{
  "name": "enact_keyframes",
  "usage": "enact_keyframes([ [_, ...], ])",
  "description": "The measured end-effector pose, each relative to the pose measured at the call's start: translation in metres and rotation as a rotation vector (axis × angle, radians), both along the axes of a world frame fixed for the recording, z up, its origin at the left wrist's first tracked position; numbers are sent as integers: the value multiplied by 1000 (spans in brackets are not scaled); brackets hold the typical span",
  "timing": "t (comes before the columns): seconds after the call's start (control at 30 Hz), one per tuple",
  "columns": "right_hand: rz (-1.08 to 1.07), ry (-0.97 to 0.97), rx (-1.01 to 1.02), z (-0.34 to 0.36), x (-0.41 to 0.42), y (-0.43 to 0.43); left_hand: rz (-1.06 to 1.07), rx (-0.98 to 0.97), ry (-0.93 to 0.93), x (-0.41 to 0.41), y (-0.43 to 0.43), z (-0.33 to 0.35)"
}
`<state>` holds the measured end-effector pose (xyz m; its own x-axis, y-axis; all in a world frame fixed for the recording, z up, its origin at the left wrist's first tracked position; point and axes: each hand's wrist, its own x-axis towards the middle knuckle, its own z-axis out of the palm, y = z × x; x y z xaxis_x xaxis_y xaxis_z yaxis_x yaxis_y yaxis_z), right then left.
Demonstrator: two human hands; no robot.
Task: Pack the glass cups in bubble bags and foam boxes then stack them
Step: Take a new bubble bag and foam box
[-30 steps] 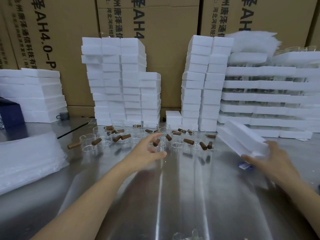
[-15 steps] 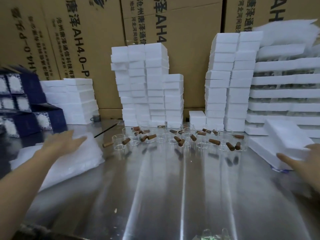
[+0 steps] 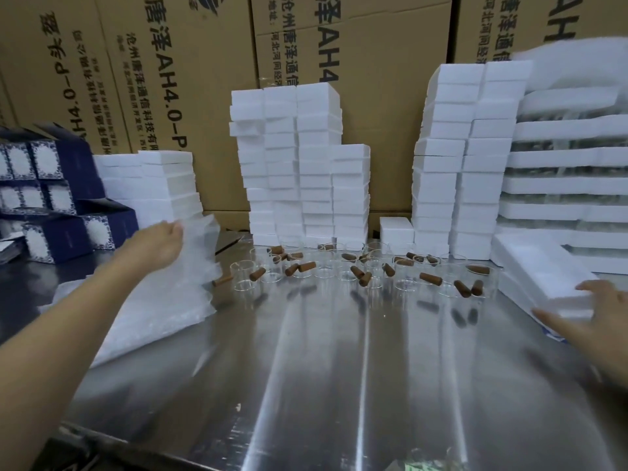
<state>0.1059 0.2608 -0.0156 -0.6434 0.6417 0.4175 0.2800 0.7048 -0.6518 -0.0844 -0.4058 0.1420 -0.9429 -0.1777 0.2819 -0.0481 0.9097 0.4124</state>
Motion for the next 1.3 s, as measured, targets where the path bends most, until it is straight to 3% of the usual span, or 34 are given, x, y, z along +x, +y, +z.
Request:
enact_keyframes([
  [0.07, -56, -54, 120, 24, 5, -13, -106, 27, 65, 17, 39, 25],
  [0.23, -77, -115, 73, 29, 13, -22, -450, 59, 6, 51, 154, 38],
  [0.47, -170, -69, 96, 36, 20, -29, -782, -190, -236, 82, 298, -94],
  [0.57, -143, -10, 116, 37, 20, -29, -791, -341, -266, 81, 317, -133],
  [0.77, -99, -49, 179, 37, 12, -32, -814, -347, -254, 71, 303, -138],
  [0.87, -112, -135, 209, 36, 10, -35, -787, -285, -227, 71, 292, -134],
  [1.07, -151, -148, 232, 38, 12, -37, -667, -35, 28, 64, 280, -122],
  [1.23, -154, -181, 221, 38, 13, -37, -645, -252, -215, 53, 271, -130],
  [1.3, -142, -152, 242, 37, 13, -37, -626, -244, -235, 51, 270, -131],
])
